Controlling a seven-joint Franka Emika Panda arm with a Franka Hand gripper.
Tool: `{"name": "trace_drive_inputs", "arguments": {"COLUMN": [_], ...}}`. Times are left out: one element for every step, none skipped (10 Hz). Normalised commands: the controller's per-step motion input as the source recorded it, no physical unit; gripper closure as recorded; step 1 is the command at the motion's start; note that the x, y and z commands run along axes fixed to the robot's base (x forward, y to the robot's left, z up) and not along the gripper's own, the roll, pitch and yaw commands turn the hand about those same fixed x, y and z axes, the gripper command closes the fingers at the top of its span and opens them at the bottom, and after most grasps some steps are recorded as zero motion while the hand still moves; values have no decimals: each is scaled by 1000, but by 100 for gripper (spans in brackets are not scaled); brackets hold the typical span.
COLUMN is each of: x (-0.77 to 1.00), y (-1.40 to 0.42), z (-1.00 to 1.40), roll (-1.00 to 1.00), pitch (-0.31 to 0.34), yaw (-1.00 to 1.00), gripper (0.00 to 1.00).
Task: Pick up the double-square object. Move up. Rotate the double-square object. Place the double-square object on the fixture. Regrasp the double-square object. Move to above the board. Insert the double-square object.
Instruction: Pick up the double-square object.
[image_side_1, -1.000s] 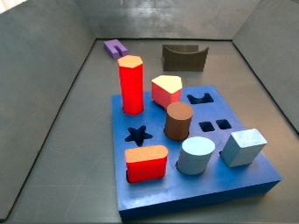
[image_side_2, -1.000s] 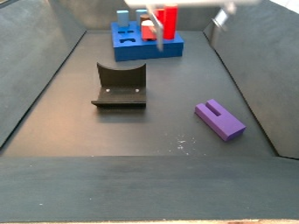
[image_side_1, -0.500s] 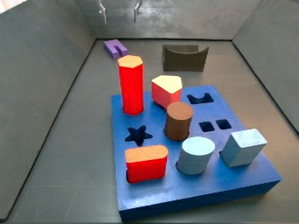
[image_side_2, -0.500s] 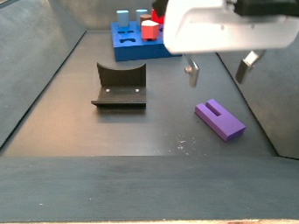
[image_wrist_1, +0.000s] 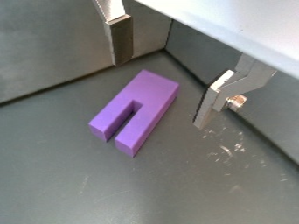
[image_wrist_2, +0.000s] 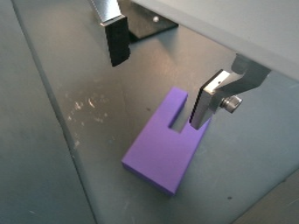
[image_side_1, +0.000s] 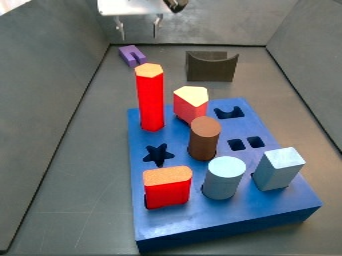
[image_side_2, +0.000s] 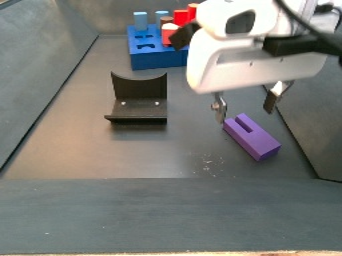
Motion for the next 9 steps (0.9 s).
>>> {"name": "trace_drive_inputs", "arguments": {"x": [-77, -189, -234, -140, -14, 151, 254, 217, 86], "y": [0, 6, 29, 0, 0, -226, -249, -160, -29], "z": [-737, -669, -666, -686, -689, -626, -411, -380, -414], "roll": [-204, -224, -219, -223, -221, -179, -181, -233, -240], "pitch": [44, 76, 100, 66, 40, 67, 46, 51, 93], "yaw": [0, 0, 0, 0, 20, 103, 143, 157, 123], "gripper": [0, 0, 0, 0, 0, 0, 0, 0, 0]}}
